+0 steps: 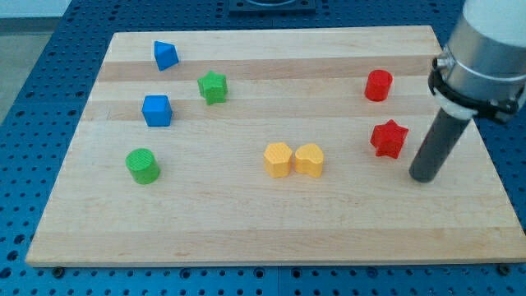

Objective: Push the red star parallel to the bottom of the red circle

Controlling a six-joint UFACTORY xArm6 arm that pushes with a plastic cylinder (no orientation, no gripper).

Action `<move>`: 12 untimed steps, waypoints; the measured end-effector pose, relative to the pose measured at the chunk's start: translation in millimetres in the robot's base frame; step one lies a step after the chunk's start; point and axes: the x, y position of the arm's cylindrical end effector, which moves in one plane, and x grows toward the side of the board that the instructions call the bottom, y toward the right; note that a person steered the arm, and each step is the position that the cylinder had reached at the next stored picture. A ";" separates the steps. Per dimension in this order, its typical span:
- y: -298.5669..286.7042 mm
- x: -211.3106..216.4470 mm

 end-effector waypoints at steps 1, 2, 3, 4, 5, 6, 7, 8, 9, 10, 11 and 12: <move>0.0 -14.5; -1.4 -14.5; -1.4 -24.9; -1.4 -42.7; -1.4 -63.7; -5.6 -65.7; -15.7 -65.7; -14.5 -66.0; 12.7 -73.8; 48.1 -89.0; 63.7 -88.8; 65.9 -59.2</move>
